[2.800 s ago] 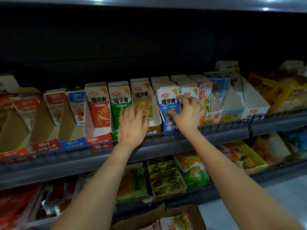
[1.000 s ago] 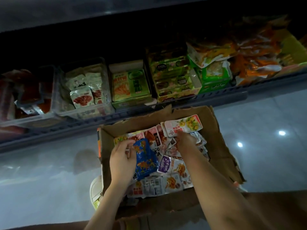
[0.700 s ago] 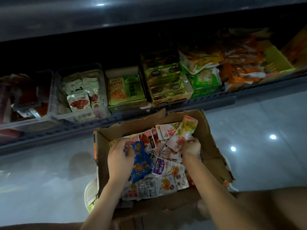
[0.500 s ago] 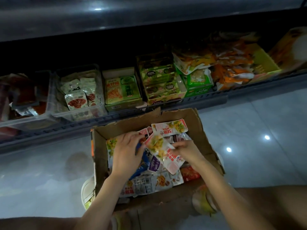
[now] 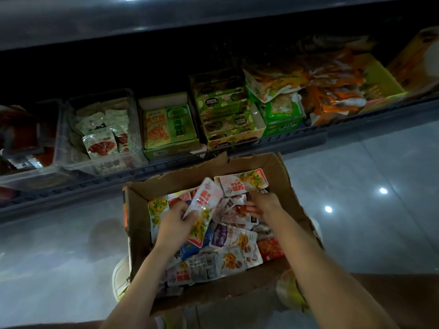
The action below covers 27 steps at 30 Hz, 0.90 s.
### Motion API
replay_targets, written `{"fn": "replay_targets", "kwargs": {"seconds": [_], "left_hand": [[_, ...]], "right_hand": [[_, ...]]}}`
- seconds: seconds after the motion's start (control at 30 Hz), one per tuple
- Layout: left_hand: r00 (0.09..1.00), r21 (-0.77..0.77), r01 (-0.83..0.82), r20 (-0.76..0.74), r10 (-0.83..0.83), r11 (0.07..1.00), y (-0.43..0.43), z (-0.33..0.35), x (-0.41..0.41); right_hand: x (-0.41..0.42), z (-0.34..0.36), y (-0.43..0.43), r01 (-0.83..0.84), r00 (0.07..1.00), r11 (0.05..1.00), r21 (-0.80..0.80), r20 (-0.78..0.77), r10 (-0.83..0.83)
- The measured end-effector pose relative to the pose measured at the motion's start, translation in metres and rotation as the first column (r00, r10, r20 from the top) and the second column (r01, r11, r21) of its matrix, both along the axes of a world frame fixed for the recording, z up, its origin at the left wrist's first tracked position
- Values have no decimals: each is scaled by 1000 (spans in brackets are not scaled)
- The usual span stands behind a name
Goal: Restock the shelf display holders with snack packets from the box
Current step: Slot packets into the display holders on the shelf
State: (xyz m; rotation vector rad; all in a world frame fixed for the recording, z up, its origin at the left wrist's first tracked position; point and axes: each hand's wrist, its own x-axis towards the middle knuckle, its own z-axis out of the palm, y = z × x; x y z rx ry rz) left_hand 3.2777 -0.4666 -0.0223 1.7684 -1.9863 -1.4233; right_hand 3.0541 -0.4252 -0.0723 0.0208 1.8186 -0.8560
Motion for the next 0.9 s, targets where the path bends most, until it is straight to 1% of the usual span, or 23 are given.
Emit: {"fn": "replay_targets", "kwargs": {"seconds": [0.07, 0.13, 0.17, 0.2, 0.27, 0.33, 0.4, 0.43, 0.5, 0.53, 0.57, 0.63, 0.67, 0.7, 0.73, 0.77, 0.8, 0.83, 0.87, 0.9], "left_hand": [[990, 61, -128, -48, 131, 990, -4, -6, 3], [973, 92, -213, -70, 220, 973, -7, -10, 6], [965, 96, -241, -79, 249, 966, -7, -11, 7], [958, 96, -262, -94, 271, 960, -8, -13, 8], [942, 125, -301, -119, 315, 946, -9, -13, 9], [911, 162, -362, -145, 385, 918, -10, -13, 11], [890, 165, -405, -151, 429, 899, -11, -13, 12], [887, 164, -413, -153, 437, 896, -11, -13, 13], [883, 154, -423, -151, 444, 893, -13, -11, 12], [883, 148, -423, -152, 443, 894, -13, -10, 13], [887, 144, -416, -154, 436, 898, -13, -9, 13], [891, 147, -404, -160, 425, 903, -13, -6, 14], [892, 158, -397, -166, 421, 904, -13, -3, 15], [898, 173, -378, -173, 405, 910, -14, 1, 15], [905, 197, -351, -179, 385, 916, -15, 6, 15], [911, 240, -315, -195, 363, 918, -16, 12, 15], [915, 290, -275, -214, 343, 917, -17, 18, 15], [918, 336, -226, -241, 315, 914, -17, 26, 13], [923, 366, -178, -259, 284, 913, -16, 31, 12], [927, 386, -130, -279, 249, 913, -15, 34, 10]], "right_hand": [[8, -20, -8, 70, 988, 998, -1, 141, -69], [13, -38, -21, 185, 972, 980, 79, 135, -194], [12, -47, -27, 241, 963, 964, 110, 98, -252], [12, -54, -32, 272, 957, 954, 122, 69, -282], [13, -56, -39, 314, 943, 938, 146, 68, -326], [15, -49, -40, 378, 918, 918, 122, 78, -389], [18, -36, -36, 382, 910, 922, 63, 146, -387], [17, -32, -30, 369, 916, 929, 31, 159, -369], [15, -17, -14, 294, 953, 956, 6, 78, -293], [13, -9, -3, 212, 976, 977, 11, 38, -213], [9, -2, 10, 126, 992, 992, -4, 32, -126], [-1, 21, 29, -94, 993, 990, -101, 67, 101], [-6, 34, 34, -269, 959, 952, -148, 48, 279], [-10, 47, 36, -448, 889, 876, -178, 12, 458], [-14, 57, 34, -614, 785, 768, -184, -41, 618], [-15, 67, 30, -754, 655, 636, -167, -107, 748], [-14, 77, 23, -865, 501, 488, -115, -184, 846], [-12, 83, 15, -937, 347, 348, -41, -257, 902], [-8, 89, 8, -972, 212, 232, 29, -312, 926], [-3, 94, 1, -985, 123, 158, 70, -357, 926]]}}
